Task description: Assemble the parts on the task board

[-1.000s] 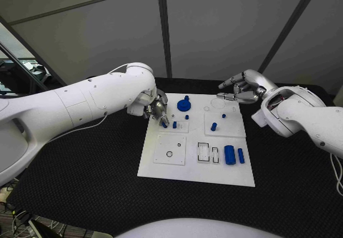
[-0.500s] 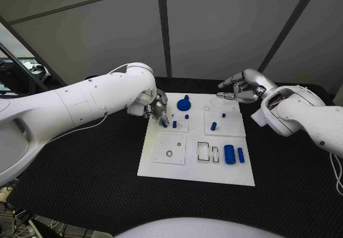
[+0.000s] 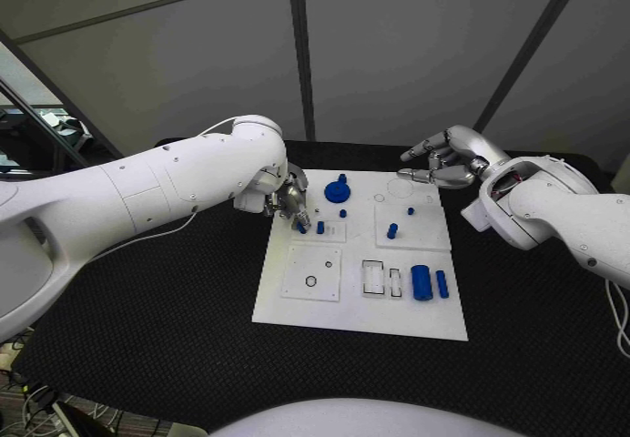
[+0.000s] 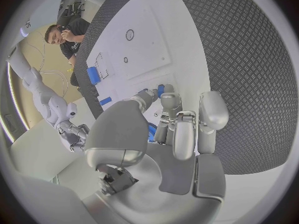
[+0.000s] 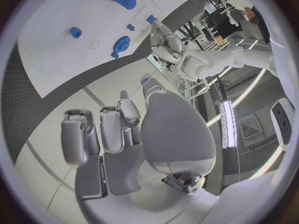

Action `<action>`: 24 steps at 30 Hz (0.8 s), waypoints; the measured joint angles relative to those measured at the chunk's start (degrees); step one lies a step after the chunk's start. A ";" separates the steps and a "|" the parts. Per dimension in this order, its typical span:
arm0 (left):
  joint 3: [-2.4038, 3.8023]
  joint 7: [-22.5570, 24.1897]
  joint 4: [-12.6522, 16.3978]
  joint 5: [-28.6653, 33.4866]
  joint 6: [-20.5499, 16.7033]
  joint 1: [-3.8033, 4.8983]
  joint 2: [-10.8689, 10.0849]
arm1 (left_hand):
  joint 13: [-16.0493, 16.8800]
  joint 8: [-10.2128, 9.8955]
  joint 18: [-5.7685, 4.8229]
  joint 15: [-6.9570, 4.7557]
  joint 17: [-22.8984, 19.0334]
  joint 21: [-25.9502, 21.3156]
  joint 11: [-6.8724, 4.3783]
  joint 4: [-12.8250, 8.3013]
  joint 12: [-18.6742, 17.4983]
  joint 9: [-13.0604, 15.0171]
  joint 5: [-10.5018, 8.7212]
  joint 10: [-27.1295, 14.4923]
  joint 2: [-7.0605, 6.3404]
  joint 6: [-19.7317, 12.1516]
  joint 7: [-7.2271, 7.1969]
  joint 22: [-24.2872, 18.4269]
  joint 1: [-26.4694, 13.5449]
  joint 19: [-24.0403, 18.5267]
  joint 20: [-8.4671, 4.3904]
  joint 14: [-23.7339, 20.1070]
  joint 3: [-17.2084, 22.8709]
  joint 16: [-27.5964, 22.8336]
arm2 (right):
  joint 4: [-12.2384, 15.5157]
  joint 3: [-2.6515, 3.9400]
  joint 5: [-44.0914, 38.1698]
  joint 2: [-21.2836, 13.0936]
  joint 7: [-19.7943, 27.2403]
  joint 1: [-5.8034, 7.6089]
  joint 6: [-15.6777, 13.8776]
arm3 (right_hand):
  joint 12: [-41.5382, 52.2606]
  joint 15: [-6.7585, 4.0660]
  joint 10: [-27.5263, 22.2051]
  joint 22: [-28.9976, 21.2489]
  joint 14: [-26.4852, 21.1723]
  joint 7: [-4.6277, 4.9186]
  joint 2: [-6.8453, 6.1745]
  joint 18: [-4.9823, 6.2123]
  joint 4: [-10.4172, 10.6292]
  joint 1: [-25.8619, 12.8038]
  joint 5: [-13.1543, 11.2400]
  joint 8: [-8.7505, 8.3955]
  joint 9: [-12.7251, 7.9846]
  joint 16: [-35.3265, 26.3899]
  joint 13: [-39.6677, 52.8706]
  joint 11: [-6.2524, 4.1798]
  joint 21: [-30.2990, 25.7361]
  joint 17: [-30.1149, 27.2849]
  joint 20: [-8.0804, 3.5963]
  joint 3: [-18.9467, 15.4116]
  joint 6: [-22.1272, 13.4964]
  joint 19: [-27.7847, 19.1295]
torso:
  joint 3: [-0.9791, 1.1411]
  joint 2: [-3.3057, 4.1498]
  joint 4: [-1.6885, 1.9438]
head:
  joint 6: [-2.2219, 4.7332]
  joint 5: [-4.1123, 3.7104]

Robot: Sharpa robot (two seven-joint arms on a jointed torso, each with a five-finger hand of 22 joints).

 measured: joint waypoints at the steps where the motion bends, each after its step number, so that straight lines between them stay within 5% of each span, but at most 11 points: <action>1: 0.00 -0.04 0.07 -0.03 0.00 -0.01 -0.02 | 0.04 0.00 0.00 0.00 0.00 0.00 -0.02 -0.03 0.00 0.00 0.00 0.03 -0.01 0.23 -0.01 0.00 0.00 -0.01 0.00 0.00 0.03 0.00 | 0.01 0.00 0.00 -0.01 0.00 0.00 0.00 | 0.00 0.00 0.00 0.00 0.00 0.00 0.00 0.00 0.00 0.00 0.00 0.00 0.00 0.00 0.00 0.00 0.00 0.00 0.00 0.00 0.00 0.00 | 0.00 0.00 0.00 | -0.01 0.00; 7: -0.03 -0.36 0.38 -0.14 0.00 -0.09 -0.10 | 0.07 0.21 0.00 0.00 0.00 0.00 -0.13 -0.77 0.21 0.15 -1.01 0.26 -0.06 0.59 -0.19 0.00 -1.16 0.15 -0.16 0.00 0.77 0.00 | 0.03 0.00 0.00 -0.05 0.00 0.00 0.01 | 0.00 0.00 0.00 0.00 0.00 0.00 0.00 0.00 0.00 0.00 0.00 0.00 0.00 0.00 0.00 0.00 0.00 0.00 0.00 0.00 0.00 0.00 | 0.01 -0.03 0.01 | -0.02 0.00; 24: -0.17 -0.76 0.48 -0.02 -0.75 -0.49 -0.02 | -0.02 0.43 0.00 -0.43 0.00 0.00 -0.79 -1.71 0.22 0.31 -9.20 1.22 -0.98 1.43 -0.82 0.00 -4.03 0.40 -0.41 -0.02 3.32 0.00 | 0.09 0.00 0.00 -0.13 0.00 0.00 0.01 | 0.00 0.00 0.00 0.00 0.00 0.00 0.00 -0.01 0.00 0.00 0.00 0.00 0.00 0.00 0.01 0.00 0.00 0.00 0.00 0.00 0.00 0.00 | 0.00 -0.01 0.01 | 0.05 0.01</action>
